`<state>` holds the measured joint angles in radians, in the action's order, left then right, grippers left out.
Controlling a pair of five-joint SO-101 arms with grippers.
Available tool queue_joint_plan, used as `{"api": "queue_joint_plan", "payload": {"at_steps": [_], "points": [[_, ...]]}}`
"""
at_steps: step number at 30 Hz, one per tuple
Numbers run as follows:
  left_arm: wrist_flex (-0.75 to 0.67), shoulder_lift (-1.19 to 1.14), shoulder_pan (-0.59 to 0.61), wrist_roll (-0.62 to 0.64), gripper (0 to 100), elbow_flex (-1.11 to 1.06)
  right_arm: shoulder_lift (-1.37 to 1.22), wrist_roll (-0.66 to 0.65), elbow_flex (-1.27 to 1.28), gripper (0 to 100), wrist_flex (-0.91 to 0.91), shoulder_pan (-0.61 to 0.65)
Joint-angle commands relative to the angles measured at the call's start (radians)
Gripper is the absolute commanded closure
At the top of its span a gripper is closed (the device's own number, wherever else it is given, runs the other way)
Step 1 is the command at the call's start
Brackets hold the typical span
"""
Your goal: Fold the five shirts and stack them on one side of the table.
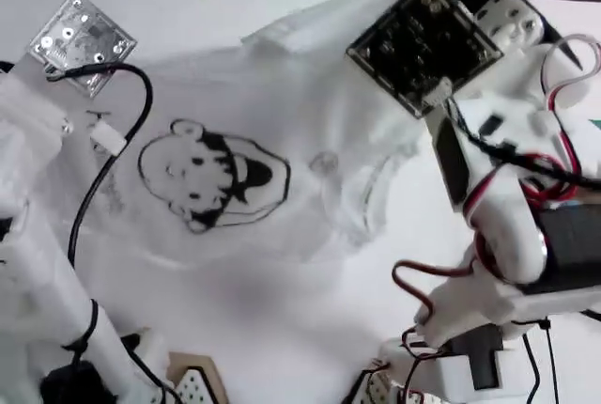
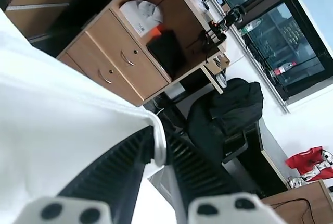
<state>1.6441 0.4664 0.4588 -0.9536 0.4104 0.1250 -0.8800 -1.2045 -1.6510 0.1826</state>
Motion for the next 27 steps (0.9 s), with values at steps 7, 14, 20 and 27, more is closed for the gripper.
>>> {"api": "queue_joint_plan", "payload": {"at_steps": [7,14,20,27], "points": [[0.101,0.098,-0.006,-0.020,98,0.030,0.179,0.011,0.011,97.9,-0.087,-0.016],[0.129,0.245,-0.005,-0.021,98,0.028,0.331,0.009,0.031,97.9,-0.111,-0.018],[0.120,0.249,-0.008,-0.023,98,-0.035,0.375,0.009,0.270,97.8,-0.101,-0.016],[-0.095,0.057,-0.008,-0.023,98,-0.203,0.272,0.003,0.542,97.8,0.091,-0.015]]}}
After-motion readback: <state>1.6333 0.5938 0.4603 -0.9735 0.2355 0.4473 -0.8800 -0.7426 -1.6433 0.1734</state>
